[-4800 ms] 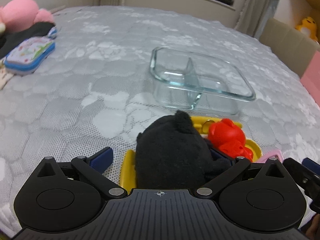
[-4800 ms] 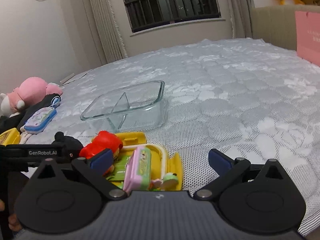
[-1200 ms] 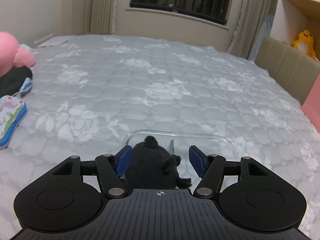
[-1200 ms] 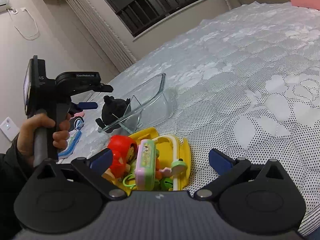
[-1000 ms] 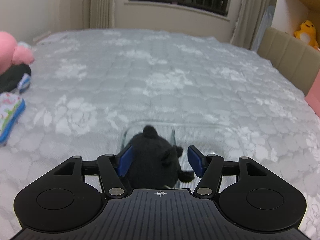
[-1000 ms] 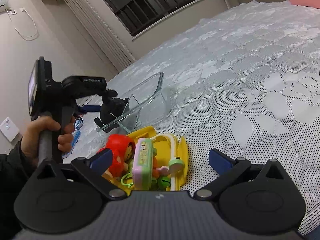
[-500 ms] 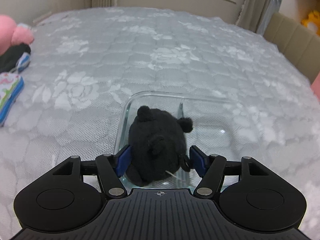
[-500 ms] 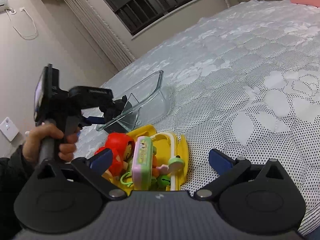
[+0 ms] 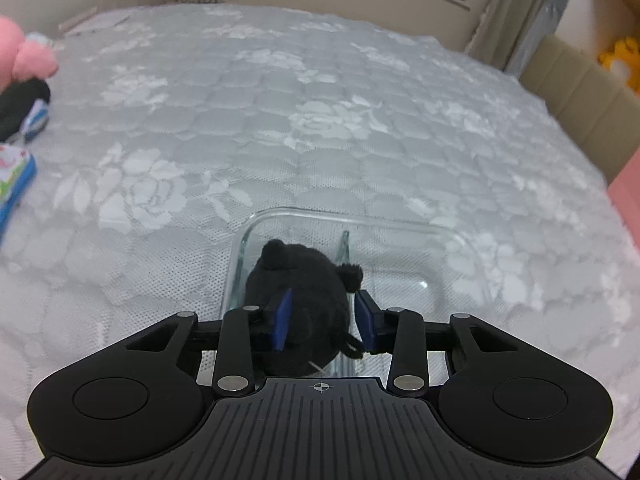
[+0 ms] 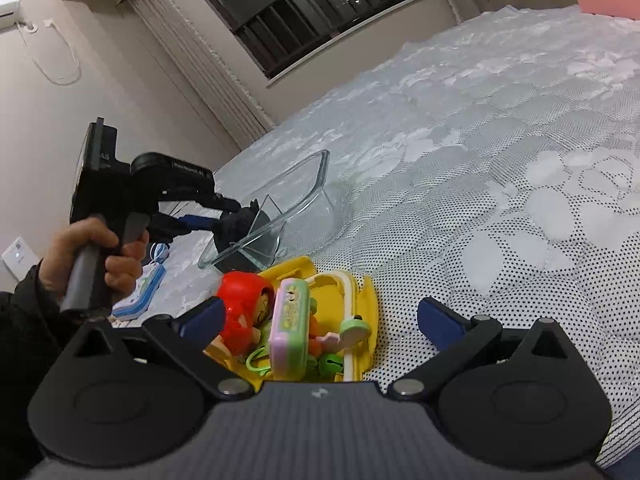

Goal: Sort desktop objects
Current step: 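Open the left gripper to release the cat and withdraw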

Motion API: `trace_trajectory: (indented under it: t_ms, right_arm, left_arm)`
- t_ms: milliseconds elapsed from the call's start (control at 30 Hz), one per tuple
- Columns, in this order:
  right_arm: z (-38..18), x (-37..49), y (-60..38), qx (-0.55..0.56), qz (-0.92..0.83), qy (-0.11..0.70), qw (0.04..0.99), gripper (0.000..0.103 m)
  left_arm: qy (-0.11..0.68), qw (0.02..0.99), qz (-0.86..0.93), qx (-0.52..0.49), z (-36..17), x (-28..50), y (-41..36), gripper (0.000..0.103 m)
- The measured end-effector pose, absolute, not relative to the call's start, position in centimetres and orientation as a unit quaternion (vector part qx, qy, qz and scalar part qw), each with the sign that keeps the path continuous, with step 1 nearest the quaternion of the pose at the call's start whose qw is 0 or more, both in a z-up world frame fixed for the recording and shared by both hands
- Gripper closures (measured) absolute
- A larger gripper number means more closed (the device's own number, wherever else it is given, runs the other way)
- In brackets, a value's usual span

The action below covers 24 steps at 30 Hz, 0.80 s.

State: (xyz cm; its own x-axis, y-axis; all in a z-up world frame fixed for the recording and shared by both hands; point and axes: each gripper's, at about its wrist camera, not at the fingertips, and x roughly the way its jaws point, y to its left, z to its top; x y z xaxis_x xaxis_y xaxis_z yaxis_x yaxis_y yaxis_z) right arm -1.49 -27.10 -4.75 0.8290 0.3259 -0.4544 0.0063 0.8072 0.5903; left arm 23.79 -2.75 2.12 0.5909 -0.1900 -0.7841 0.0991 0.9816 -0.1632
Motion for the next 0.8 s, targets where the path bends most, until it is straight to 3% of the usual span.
trace_trajectory:
  t_ms: [433, 633, 800]
  right_arm:
    - [-4.5, -2.2, -27.1, 0.290, 0.096, 0.275, 0.911, 0.000]
    - [-3.8, -3.2, -26.9, 0.263, 0.080, 0.255, 0.927, 0.000]
    - [-3.5, -3.5, -26.2, 0.241, 0.078, 0.245, 0.936, 0.000]
  left_arm:
    - [0.435, 0.891, -0.094, -0.092, 2.2, 23.4, -1.2, 0.062]
    - [0.404, 0.901, -0.103, -0.117, 2.6, 17.1, 0.2, 0.037]
    - [0.399, 0.904, -0.122, -0.098, 2.1, 12.2, 0.5, 0.026]
